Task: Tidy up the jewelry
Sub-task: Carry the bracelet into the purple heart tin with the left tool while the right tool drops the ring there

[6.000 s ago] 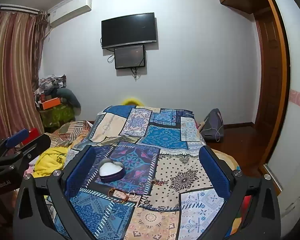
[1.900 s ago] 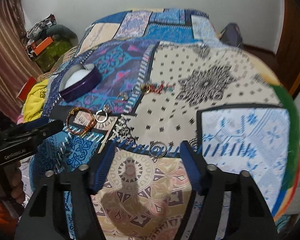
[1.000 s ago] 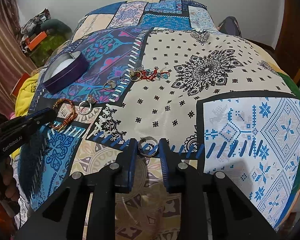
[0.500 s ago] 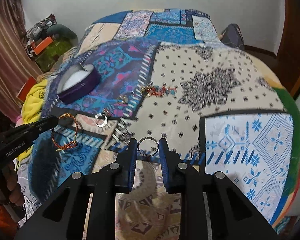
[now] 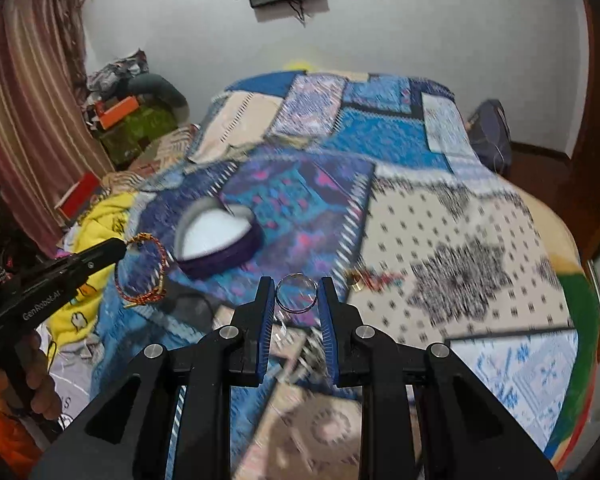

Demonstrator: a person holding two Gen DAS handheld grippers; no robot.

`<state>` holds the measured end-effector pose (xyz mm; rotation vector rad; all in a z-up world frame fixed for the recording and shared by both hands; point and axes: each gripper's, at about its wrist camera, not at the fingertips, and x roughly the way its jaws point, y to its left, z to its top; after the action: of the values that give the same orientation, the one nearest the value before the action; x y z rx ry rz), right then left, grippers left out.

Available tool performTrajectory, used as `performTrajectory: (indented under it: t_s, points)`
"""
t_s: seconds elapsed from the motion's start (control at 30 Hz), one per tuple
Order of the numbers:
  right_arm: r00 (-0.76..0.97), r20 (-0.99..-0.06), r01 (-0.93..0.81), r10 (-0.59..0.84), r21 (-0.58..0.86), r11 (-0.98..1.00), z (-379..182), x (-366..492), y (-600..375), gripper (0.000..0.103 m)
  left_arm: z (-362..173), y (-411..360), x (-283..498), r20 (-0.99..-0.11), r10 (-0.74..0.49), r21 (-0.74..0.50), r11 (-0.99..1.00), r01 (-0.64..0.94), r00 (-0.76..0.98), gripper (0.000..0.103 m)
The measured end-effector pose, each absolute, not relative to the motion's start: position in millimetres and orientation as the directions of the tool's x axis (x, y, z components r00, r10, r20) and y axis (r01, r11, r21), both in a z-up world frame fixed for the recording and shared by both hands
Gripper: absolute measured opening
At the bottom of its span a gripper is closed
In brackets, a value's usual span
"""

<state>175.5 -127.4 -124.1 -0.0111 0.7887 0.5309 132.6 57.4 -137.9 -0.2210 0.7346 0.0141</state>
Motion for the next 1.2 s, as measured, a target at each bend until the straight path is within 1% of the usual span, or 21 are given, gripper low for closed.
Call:
performTrajectory:
  t_s: [0.2, 0.43, 0.6, 0.9, 1.2]
  points:
    - [0.59, -0.642, -0.5, 0.489, 0.185, 0.846, -111.6, 189.1, -104.4, 0.02, -126.5, 74.0, 141.7, -0.632, -0.04, -0.192, 0.976, -0.106, 0.774, 0.001]
    - [0.573, -0.625, -0.543, 0.531, 0.196, 0.816, -109.1, 206.0, -79.6, 0.02, -127.3, 86.5, 161.3, -0.62, -0.033, -0.186, 0.977, -0.106, 0.784, 0.001]
    - [0.524, -0.646, -0.568, 0.555, 0.221, 0.793, -124.0, 228.2, -61.1, 0.02, -136.0, 93.7, 181.8, -0.633, -0.048, -0.189, 0.978, -0.094, 0.772, 0.001]
    - [0.459, -0.677, -0.596, 0.576, 0.247, 0.764, -141.5, 246.6, -44.0, 0.02, -161.8, 94.2, 215.7, -0.685, -0.08, -0.175, 0.983, -0.057, 0.725, 0.001]
    - [0.407, -0.72, -0.638, 0.562, 0.216, 0.739, -156.2, 252.6, -26.7, 0.02, -172.9, 95.0, 233.6, -0.704, -0.08, -0.151, 0.988, -0.039, 0.705, 0.001]
